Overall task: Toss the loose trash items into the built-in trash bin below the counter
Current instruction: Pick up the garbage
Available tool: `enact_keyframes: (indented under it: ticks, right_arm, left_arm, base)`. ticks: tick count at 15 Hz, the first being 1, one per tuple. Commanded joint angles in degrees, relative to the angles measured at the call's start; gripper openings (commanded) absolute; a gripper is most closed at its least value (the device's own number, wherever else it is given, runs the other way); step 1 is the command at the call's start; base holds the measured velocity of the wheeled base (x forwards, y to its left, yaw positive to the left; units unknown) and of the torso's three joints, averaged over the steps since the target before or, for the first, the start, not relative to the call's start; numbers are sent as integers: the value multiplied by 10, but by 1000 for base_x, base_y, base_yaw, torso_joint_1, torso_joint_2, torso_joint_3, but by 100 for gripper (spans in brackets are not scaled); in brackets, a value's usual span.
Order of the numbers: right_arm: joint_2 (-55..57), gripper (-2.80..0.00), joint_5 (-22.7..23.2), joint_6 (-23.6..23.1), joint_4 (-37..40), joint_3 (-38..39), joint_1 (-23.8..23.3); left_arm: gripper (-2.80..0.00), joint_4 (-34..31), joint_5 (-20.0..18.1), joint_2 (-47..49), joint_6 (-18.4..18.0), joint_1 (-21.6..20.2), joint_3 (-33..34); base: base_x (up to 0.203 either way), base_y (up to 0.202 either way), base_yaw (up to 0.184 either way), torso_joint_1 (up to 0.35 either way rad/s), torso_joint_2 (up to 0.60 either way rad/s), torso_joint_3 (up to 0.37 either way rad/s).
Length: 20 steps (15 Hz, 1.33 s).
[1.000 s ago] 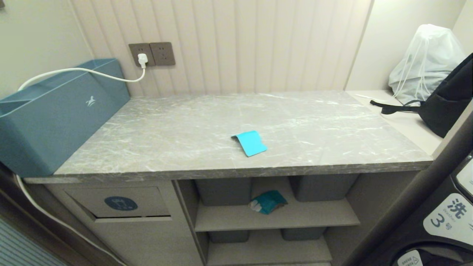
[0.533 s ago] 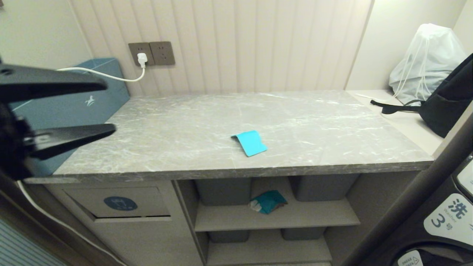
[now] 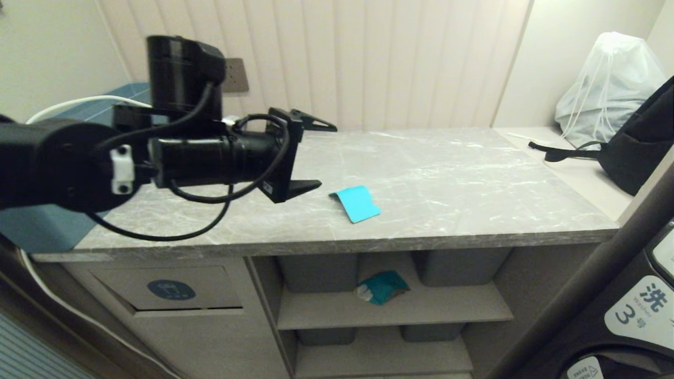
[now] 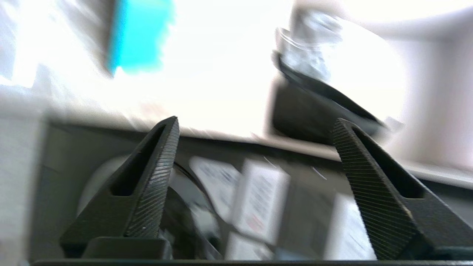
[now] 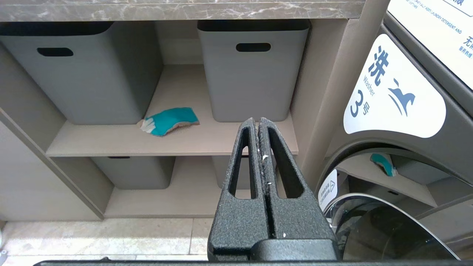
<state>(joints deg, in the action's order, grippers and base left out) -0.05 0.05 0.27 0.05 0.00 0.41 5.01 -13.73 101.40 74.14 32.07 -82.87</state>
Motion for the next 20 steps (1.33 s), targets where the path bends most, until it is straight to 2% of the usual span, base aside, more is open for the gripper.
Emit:
enact_keyframes:
  ticks: [1, 3, 5, 10, 14, 17, 19, 20]
  right_arm:
    - [0, -280, 0, 0, 0, 0, 0]
    - [0, -280, 0, 0, 0, 0, 0]
    - [0, -280, 0, 0, 0, 0, 0]
    - [0, -280, 0, 0, 0, 0, 0]
    - [0, -280, 0, 0, 0, 0, 0]
    - [0, -280, 0, 0, 0, 0, 0]
    - [0, -280, 0, 0, 0, 0, 0]
    - [0, -280, 0, 0, 0, 0, 0]
  left_arm:
    - [0, 3, 15, 85, -11, 5, -25]
    - [0, 8, 50, 123, -49, 5, -41]
    - [0, 7, 58, 161, -62, 3, -85]
    - [0, -34, 60, 242, -71, 0, -209]
    - [0, -35, 61, 263, -75, 0, -220]
    - [0, -34, 58, 289, -72, 0, -270]
    - [0, -31, 49, 295, -72, 1, -276]
    - [-280, -30, 49, 300, -71, 1, -276]
  base:
    - [0, 0, 0, 0, 0, 0]
    - [0, 0, 0, 0, 0, 0]
    - [0, 0, 0, 0, 0, 0]
    - [0, 0, 0, 0, 0, 0]
    - [0, 0, 0, 0, 0, 0]
    - [0, 0, 0, 0, 0, 0]
    - [0, 0, 0, 0, 0, 0]
    - [0, 0, 0, 0, 0, 0]
